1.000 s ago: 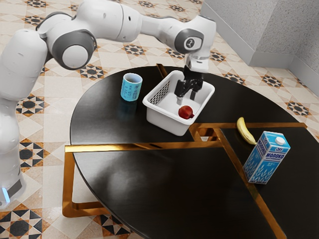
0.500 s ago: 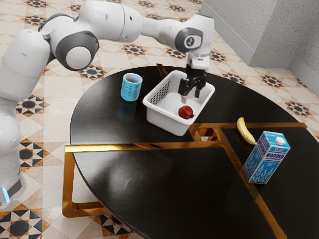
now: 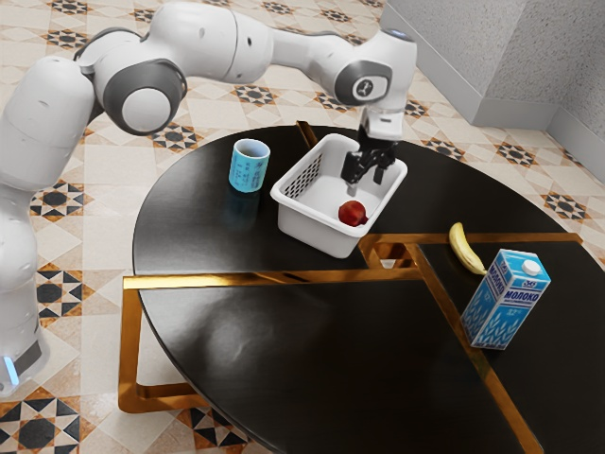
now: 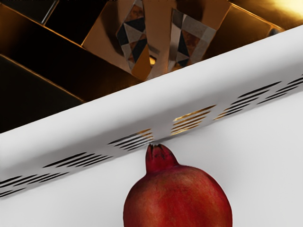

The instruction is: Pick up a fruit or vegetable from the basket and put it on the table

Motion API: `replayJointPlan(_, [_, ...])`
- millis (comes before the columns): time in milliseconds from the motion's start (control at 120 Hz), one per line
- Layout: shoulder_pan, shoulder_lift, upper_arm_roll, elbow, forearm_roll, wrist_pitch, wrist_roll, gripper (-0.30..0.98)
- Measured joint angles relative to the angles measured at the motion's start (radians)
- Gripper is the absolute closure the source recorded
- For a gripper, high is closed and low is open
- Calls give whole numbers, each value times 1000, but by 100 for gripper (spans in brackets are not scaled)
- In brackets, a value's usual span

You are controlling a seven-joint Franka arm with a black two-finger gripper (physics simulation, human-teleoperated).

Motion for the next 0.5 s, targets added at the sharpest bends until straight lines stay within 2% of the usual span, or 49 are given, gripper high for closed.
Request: replayJointPlan(500, [7,3,3,-16,-14,5,-201,0])
